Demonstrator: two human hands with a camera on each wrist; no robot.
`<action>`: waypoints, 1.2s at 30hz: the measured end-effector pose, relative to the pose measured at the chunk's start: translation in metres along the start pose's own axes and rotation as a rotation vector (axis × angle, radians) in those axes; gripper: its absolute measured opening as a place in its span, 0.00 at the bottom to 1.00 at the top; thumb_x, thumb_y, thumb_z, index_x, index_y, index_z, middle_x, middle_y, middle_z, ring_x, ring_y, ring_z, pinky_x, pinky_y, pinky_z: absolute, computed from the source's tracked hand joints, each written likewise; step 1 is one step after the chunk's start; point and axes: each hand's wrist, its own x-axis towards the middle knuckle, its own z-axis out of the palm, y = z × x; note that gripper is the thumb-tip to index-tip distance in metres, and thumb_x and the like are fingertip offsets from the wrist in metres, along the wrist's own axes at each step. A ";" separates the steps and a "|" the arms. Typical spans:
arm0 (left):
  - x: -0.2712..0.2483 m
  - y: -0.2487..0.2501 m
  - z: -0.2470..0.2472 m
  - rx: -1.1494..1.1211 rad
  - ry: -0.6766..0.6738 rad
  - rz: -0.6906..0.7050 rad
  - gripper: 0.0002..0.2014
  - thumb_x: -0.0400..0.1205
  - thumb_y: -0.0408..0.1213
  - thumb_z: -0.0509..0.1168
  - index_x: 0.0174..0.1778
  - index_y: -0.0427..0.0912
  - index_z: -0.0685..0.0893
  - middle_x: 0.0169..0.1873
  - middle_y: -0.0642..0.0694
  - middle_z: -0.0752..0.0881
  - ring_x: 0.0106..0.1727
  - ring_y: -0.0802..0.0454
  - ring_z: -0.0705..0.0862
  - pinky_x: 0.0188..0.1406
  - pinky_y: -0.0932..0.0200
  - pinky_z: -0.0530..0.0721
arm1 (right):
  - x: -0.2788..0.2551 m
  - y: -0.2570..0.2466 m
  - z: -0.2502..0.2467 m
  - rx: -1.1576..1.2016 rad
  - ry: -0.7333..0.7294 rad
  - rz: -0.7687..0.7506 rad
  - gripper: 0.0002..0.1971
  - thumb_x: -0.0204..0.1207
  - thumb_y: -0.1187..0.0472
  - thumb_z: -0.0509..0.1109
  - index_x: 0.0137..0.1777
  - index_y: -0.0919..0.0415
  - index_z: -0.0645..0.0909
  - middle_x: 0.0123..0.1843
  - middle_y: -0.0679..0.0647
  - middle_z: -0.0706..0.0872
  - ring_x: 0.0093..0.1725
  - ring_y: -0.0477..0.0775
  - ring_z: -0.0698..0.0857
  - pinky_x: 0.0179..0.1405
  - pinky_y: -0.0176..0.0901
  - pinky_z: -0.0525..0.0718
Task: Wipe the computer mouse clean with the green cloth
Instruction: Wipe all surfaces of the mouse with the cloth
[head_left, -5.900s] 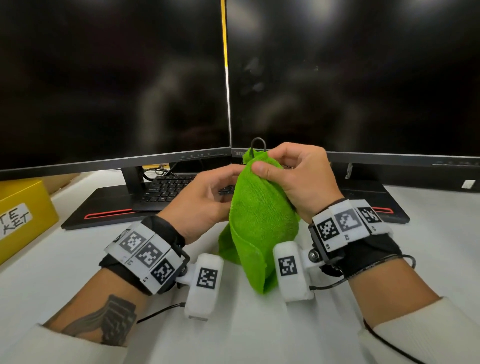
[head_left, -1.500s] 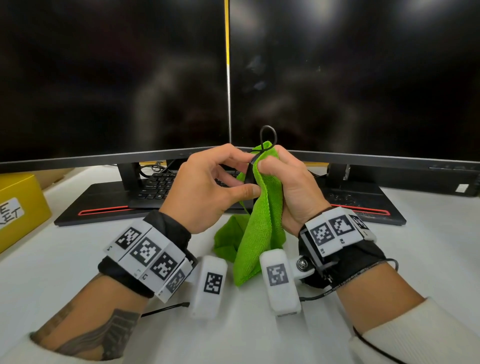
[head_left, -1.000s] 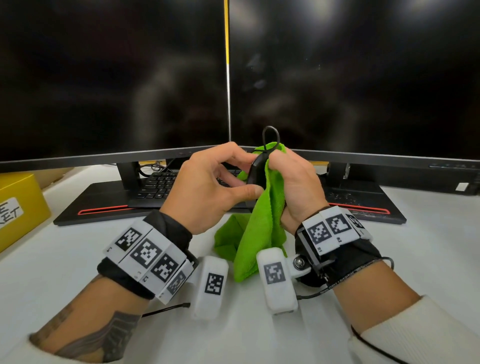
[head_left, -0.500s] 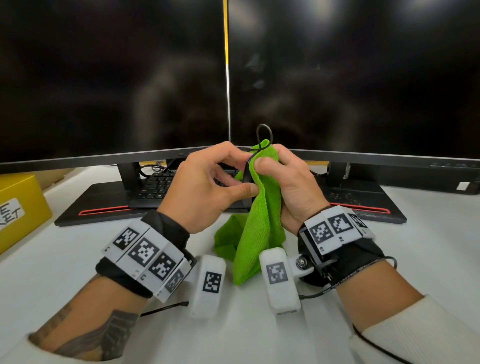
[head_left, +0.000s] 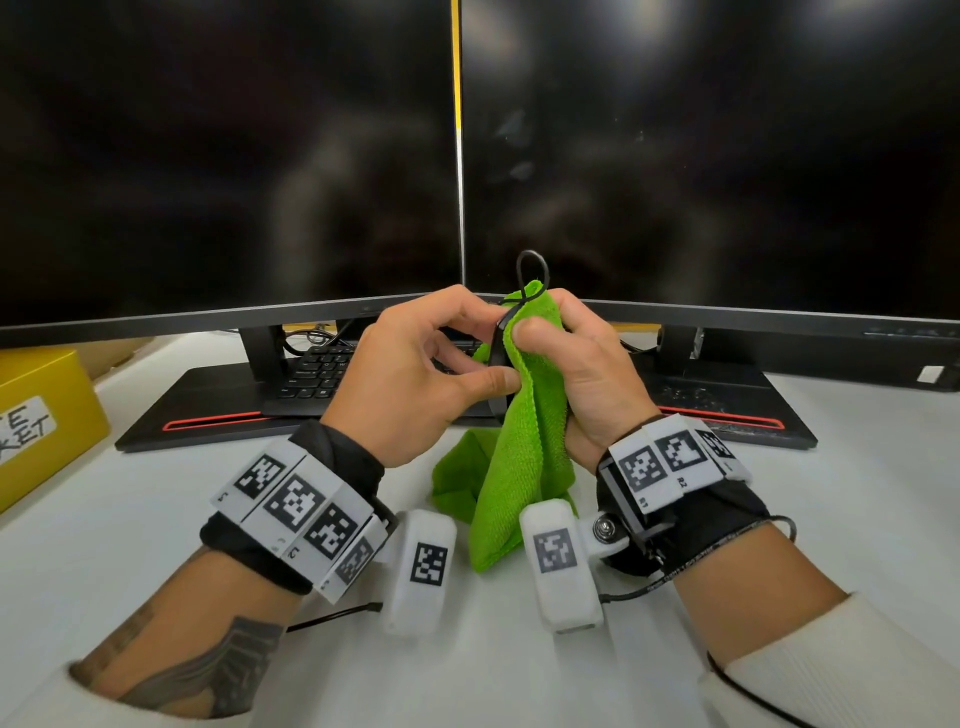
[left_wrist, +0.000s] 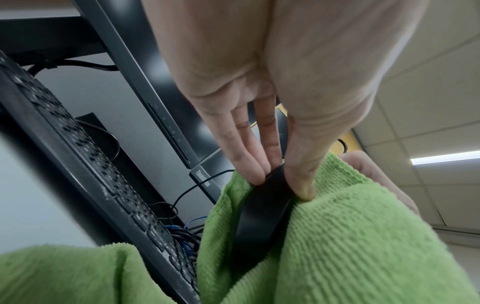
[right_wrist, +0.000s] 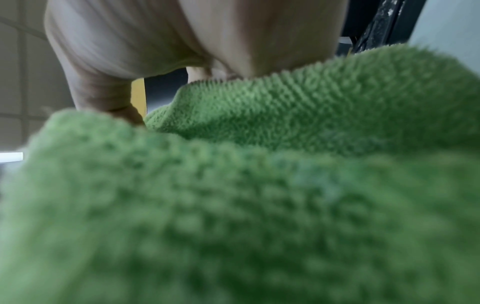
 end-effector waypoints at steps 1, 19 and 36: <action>0.000 0.000 0.000 0.004 0.001 -0.001 0.18 0.72 0.31 0.84 0.54 0.53 0.90 0.53 0.49 0.91 0.37 0.42 0.93 0.49 0.41 0.93 | 0.000 0.000 0.000 0.001 0.003 -0.002 0.14 0.68 0.61 0.75 0.53 0.63 0.82 0.47 0.61 0.79 0.41 0.61 0.80 0.34 0.53 0.82; -0.001 0.001 0.001 -0.006 0.002 -0.007 0.18 0.71 0.31 0.85 0.54 0.49 0.90 0.50 0.53 0.91 0.34 0.45 0.92 0.48 0.40 0.93 | 0.000 0.002 0.002 -0.010 0.008 -0.034 0.19 0.59 0.56 0.78 0.51 0.61 0.83 0.47 0.61 0.79 0.46 0.60 0.79 0.46 0.60 0.77; -0.001 0.003 0.001 -0.002 -0.001 0.009 0.18 0.72 0.31 0.83 0.53 0.54 0.89 0.51 0.51 0.91 0.35 0.46 0.93 0.48 0.44 0.93 | -0.002 0.003 0.002 -0.006 0.038 -0.048 0.15 0.67 0.62 0.75 0.54 0.64 0.83 0.45 0.61 0.79 0.41 0.60 0.79 0.34 0.52 0.81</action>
